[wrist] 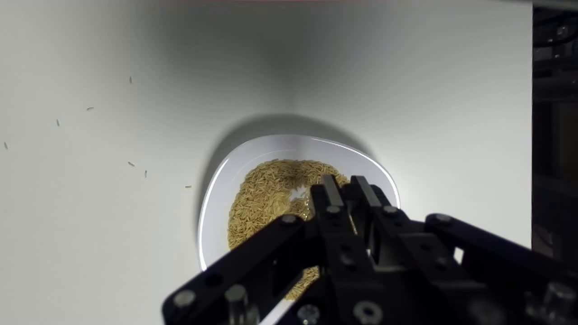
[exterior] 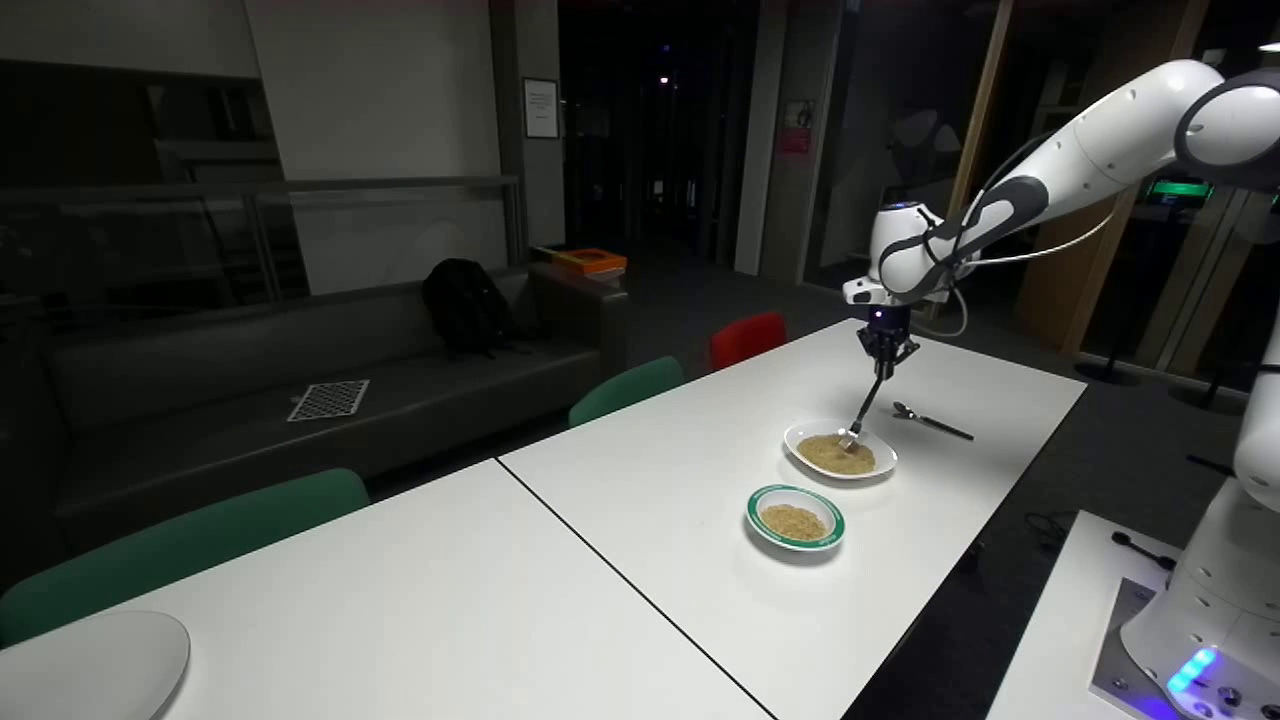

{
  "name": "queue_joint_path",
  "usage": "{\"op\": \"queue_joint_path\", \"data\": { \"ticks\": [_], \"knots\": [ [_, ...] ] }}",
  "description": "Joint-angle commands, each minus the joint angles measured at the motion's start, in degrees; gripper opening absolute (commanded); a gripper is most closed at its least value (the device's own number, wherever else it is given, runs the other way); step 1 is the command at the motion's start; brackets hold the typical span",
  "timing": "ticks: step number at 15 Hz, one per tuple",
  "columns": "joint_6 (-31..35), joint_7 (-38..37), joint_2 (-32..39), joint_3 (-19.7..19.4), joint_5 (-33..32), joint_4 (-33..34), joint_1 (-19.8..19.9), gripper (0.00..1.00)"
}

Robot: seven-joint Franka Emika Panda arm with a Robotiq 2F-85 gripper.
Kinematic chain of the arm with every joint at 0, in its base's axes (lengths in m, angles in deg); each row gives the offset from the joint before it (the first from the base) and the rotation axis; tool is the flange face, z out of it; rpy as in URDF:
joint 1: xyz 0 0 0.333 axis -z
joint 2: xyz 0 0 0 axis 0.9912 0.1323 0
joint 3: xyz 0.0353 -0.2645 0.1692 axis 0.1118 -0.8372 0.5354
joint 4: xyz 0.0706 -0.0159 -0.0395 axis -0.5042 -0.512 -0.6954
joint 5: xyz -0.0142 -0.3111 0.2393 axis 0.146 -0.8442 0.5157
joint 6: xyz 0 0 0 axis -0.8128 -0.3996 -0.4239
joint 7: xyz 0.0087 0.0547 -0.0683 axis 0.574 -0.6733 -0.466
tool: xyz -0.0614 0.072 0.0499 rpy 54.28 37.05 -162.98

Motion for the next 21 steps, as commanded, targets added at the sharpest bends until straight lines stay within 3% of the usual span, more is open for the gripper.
{"op": "queue_joint_path", "data": {
  "ticks": [1,9,21],
  "knots": [
    [2.34,5.19,-1.04,-0.61,4.22,-1.46,1.86,0.03],
    [3.29,10.71,1.82,-1.01,13.57,-0.65,3.80,0.03],
    [5.96,11.03,6.57,-0.35,15.73,1.11,5.42,0.03]
  ]
}}
